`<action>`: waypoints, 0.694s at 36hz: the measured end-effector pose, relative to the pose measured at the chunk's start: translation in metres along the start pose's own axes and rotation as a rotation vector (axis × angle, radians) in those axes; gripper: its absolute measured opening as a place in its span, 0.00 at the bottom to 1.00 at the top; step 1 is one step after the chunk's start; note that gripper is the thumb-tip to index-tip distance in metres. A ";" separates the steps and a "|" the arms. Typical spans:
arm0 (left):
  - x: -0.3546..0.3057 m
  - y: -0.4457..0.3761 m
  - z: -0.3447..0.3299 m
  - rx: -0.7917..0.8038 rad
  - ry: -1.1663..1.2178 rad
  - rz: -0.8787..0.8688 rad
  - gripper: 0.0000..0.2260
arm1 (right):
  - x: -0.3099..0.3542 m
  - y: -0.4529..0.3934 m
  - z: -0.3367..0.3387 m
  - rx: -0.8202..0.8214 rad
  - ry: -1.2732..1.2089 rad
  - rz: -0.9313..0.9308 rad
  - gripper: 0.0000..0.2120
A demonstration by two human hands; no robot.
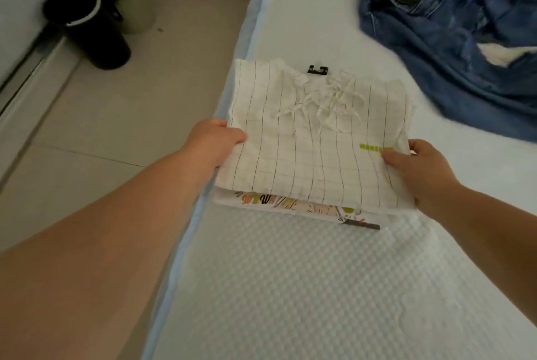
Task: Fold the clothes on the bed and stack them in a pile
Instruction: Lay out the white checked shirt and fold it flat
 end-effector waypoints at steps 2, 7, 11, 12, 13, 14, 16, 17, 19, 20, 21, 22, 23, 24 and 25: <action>0.004 0.006 0.002 -0.031 0.009 -0.017 0.08 | -0.003 0.007 0.000 -0.003 -0.013 0.010 0.13; 0.028 0.013 -0.002 -0.037 0.013 0.034 0.03 | -0.025 0.022 -0.002 0.068 -0.025 -0.050 0.12; 0.026 0.006 -0.003 -0.004 -0.072 0.057 0.13 | -0.025 0.015 -0.002 0.133 -0.125 -0.140 0.10; 0.020 0.001 -0.001 0.010 -0.044 0.069 0.14 | -0.021 0.011 -0.001 0.143 -0.178 -0.166 0.09; 0.013 -0.005 0.002 0.022 0.020 0.083 0.14 | -0.015 0.006 0.001 0.146 -0.246 -0.191 0.09; 0.004 -0.012 0.005 0.043 0.099 0.095 0.15 | -0.008 -0.001 0.004 0.138 -0.321 -0.211 0.11; -0.018 -0.024 0.006 0.111 0.235 0.096 0.14 | 0.008 -0.018 0.008 0.117 -0.448 -0.241 0.16; -0.029 -0.029 0.005 0.138 0.287 0.093 0.12 | 0.016 -0.026 0.008 0.115 -0.483 -0.247 0.18; -0.047 -0.039 0.001 0.168 0.333 0.099 0.11 | 0.035 -0.044 0.007 0.121 -0.512 -0.226 0.22; -0.052 -0.044 0.000 0.181 0.326 0.099 0.12 | 0.043 -0.052 0.006 0.116 -0.514 -0.213 0.23; -0.056 -0.050 -0.002 0.197 0.316 0.102 0.15 | 0.051 -0.058 0.004 0.114 -0.506 -0.210 0.24; -0.058 -0.054 -0.003 0.215 0.307 0.117 0.17 | 0.057 -0.062 0.001 0.115 -0.483 -0.207 0.22; -0.057 -0.059 -0.004 0.224 0.302 0.139 0.18 | 0.061 -0.066 0.000 0.111 -0.454 -0.198 0.20; -0.058 -0.061 -0.005 0.221 0.296 0.156 0.18 | 0.064 -0.070 0.000 0.094 -0.426 -0.172 0.18; -0.059 -0.063 -0.006 0.210 0.288 0.155 0.16 | 0.067 -0.074 0.002 0.062 -0.407 -0.128 0.18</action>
Point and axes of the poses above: each hand's wrist, its own y-axis away from the middle knuckle, its own z-axis out of the back of the hand, x = y × z, the point moved 6 cm from there along -y, towards the middle knuckle, and after that the axes turned 7 degrees about -y, right-handed, at the moved point
